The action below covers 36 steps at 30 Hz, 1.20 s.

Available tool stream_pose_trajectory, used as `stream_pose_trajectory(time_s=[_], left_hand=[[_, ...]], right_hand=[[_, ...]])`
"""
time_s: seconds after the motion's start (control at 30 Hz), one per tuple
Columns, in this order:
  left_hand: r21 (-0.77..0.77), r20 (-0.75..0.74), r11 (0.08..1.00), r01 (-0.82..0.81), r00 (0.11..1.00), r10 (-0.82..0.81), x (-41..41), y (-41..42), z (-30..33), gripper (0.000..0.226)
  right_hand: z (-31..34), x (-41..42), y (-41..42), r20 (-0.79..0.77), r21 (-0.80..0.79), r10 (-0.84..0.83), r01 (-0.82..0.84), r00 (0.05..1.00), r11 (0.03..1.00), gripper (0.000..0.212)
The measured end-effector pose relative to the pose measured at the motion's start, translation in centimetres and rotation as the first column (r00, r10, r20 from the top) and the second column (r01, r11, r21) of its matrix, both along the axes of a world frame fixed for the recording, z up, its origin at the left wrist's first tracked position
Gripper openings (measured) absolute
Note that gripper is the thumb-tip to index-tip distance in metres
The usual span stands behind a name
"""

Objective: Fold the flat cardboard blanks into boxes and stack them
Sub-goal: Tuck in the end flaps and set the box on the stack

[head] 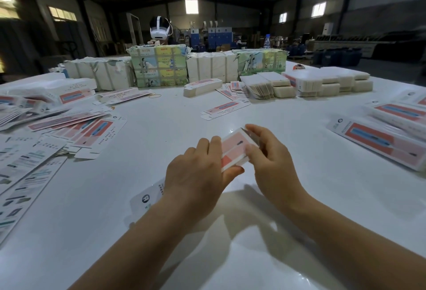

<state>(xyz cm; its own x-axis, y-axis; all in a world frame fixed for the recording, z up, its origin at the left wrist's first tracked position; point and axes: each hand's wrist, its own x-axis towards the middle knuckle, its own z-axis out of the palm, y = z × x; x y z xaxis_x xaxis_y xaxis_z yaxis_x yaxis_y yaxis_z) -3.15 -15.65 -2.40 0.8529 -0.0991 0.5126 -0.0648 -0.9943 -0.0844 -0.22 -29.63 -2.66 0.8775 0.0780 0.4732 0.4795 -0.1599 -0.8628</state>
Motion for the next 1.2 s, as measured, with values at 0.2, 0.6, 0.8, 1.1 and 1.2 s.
stream_pose_trajectory(time_s=[0.2,0.6,0.8,1.1,1.2], left_hand=[[-0.015,-0.009,1.0,-0.006,1.0,0.006,-0.3,0.0,0.0,0.09],[-0.054,-0.004,0.98,0.191,0.982,-0.191,1.0,3.2,0.3,0.067],[-0.033,0.044,0.977,0.209,0.977,-0.208,1.0,3.5,0.5,0.066],[-0.019,0.184,0.968,0.25,0.953,-0.242,0.6,2.8,0.3,0.063],[-0.042,0.212,0.965,0.261,0.946,-0.246,0.6,2.8,0.2,0.065]], right_hand=[[-0.6,-0.3,0.3,0.249,-0.257,-0.093,0.158,0.964,0.953,0.038],[0.9,0.9,-0.2,-0.329,0.583,0.353,-0.105,0.876,0.806,0.016],[0.4,1.2,0.0,-0.284,0.529,0.416,-0.221,0.864,0.819,0.015],[0.5,0.1,0.0,-0.149,0.409,0.305,-0.222,0.941,0.885,0.027],[0.7,-0.2,0.1,-0.155,0.427,0.322,-0.231,0.934,0.874,0.021]])
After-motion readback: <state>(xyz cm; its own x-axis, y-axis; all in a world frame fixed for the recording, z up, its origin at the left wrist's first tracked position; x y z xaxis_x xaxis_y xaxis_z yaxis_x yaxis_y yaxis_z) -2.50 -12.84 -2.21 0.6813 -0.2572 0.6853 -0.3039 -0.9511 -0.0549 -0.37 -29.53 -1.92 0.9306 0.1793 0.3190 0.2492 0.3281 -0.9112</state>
